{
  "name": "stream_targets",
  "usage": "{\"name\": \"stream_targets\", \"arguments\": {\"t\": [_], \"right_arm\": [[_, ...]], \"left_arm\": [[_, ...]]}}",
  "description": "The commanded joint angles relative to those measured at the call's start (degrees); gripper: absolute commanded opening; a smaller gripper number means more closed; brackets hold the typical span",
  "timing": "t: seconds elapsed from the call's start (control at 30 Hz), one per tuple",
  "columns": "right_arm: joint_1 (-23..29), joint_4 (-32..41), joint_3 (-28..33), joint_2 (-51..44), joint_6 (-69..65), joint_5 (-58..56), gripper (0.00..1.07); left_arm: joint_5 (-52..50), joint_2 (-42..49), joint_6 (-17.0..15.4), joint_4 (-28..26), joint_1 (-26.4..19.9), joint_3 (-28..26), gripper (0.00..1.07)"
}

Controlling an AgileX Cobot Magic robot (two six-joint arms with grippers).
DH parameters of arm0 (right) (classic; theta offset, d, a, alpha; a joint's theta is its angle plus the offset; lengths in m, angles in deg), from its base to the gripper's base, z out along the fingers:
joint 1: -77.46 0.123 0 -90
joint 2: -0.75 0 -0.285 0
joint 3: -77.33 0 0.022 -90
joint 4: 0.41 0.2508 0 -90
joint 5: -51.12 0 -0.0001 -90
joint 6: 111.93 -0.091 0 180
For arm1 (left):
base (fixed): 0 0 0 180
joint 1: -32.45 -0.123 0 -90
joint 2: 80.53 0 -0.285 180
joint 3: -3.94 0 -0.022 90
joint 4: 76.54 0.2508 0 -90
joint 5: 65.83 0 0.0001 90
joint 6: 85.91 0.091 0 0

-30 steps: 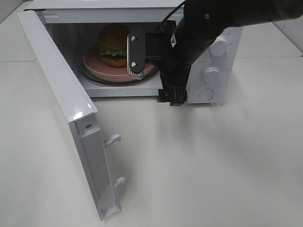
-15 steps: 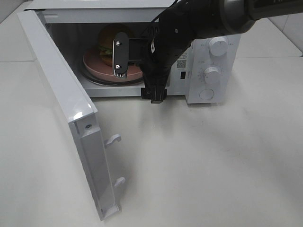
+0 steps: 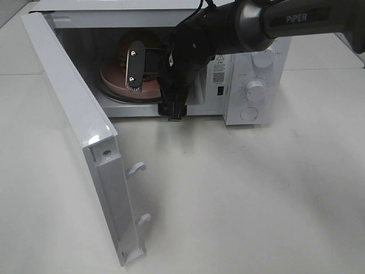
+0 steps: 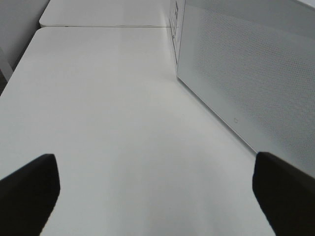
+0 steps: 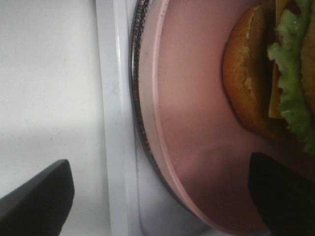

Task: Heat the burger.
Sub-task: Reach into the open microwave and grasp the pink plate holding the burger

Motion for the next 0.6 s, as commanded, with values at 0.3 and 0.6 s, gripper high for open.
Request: {"name": "stream_targets", "arguments": {"t": [0.3,0.6], "right_arm": [[-1.66,1.43,-6.42,4.81,-0.52,-0.06,0.9],[-2.35,1.89,-6.88,7.28,-0.06,0.4,0.87]], "left_arm": [[-0.52,1.32,0.0,-0.23,-0.17,0.23,1.03],[-0.52,1.32,0.0,-0.23,-0.17,0.23,1.03]]}}
